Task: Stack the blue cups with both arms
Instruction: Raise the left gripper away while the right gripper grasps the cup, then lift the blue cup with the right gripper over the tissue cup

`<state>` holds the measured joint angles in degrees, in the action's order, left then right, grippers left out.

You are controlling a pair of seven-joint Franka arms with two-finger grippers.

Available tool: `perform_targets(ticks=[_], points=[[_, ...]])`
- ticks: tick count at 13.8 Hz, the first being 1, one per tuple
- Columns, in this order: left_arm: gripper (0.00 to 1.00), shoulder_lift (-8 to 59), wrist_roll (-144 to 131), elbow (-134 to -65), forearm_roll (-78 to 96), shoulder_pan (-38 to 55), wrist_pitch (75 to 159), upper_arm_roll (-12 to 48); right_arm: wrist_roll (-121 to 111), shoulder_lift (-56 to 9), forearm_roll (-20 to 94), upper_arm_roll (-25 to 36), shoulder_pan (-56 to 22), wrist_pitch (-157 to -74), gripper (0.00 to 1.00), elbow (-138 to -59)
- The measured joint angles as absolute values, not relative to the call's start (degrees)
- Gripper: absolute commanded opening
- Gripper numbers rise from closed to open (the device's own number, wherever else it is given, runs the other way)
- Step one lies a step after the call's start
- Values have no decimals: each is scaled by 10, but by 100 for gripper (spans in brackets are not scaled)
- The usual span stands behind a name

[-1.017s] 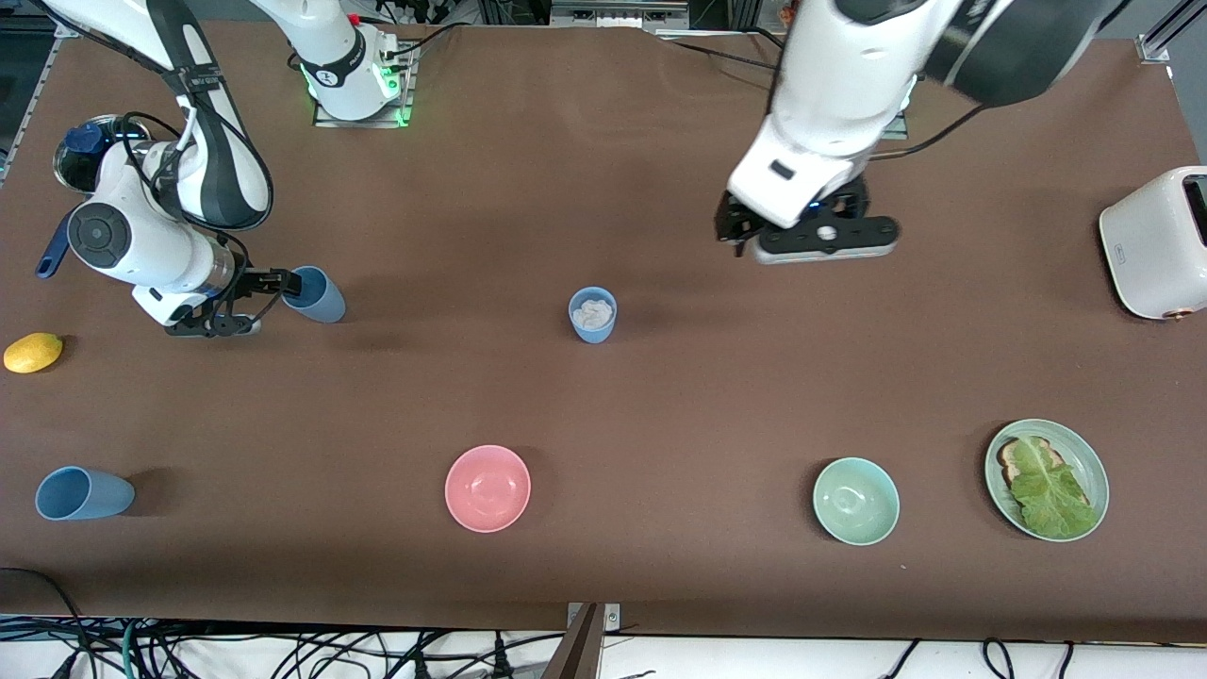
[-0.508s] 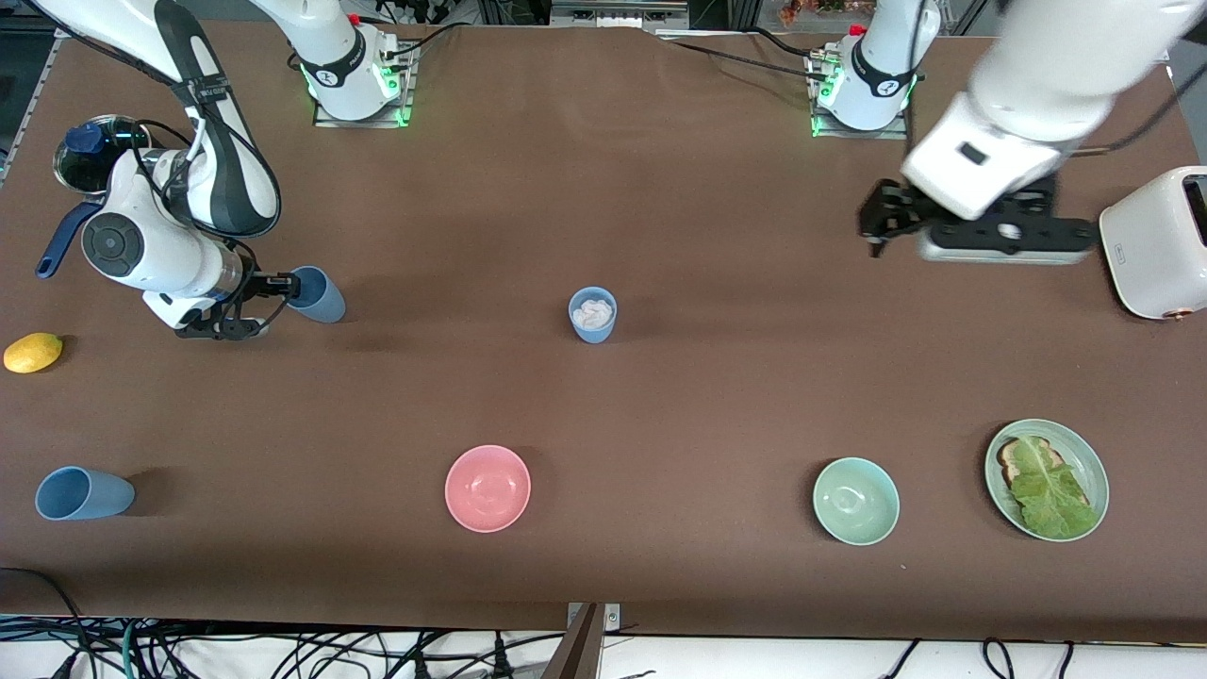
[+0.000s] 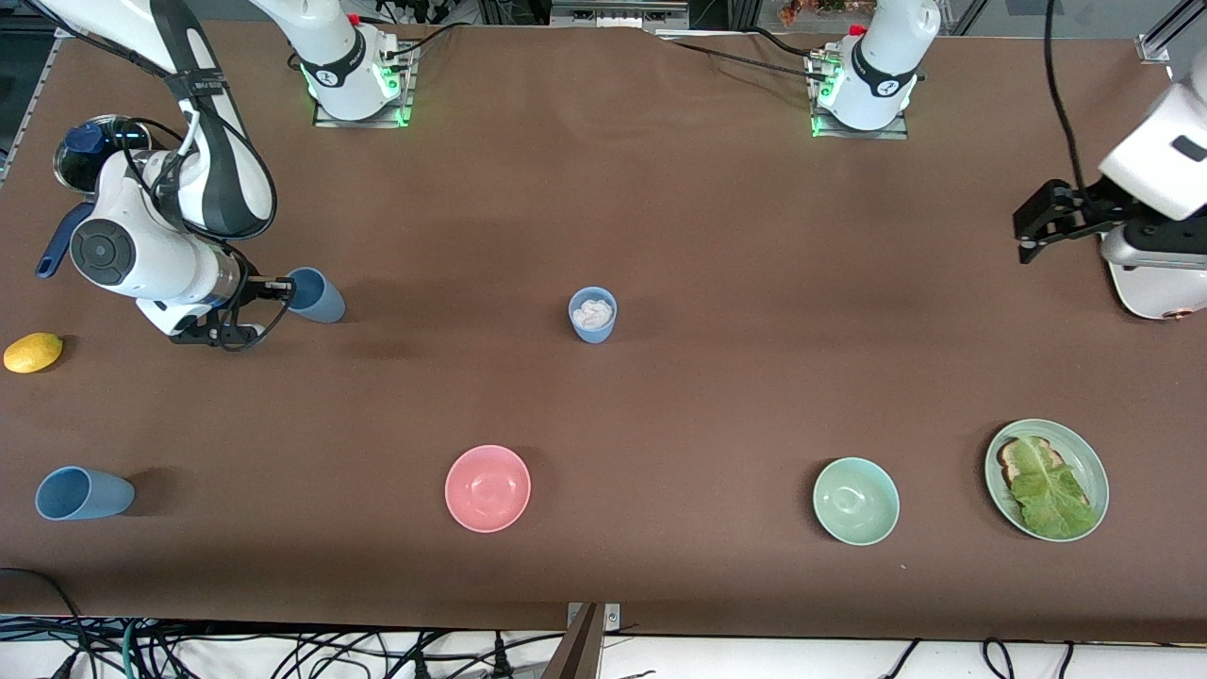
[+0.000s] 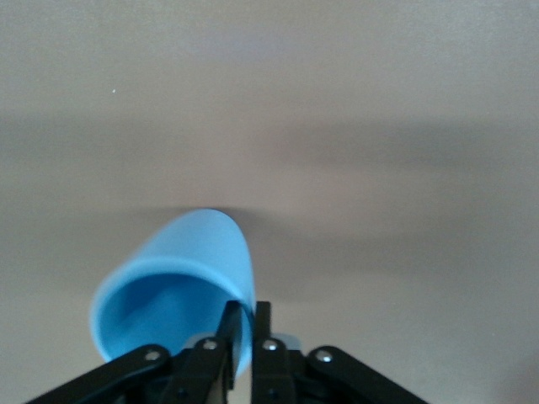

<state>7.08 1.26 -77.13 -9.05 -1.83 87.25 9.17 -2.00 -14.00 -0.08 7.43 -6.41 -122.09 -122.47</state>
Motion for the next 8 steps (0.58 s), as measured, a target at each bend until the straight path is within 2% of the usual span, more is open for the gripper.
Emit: perform_targets(ticks=[5,6,8], points=[[100,70,77,-778,-56,-23,871,45,-20,-152,0,74,-64,-1226,19,-1225],[100,70,84,-778,-51,-24,871,37,-20,-156,0,74,-64,-1227,16,-1226],[100,68,85,-779,-49,-25,870,32,-20,-160,1,74,-64,-1229,4,-1226]])
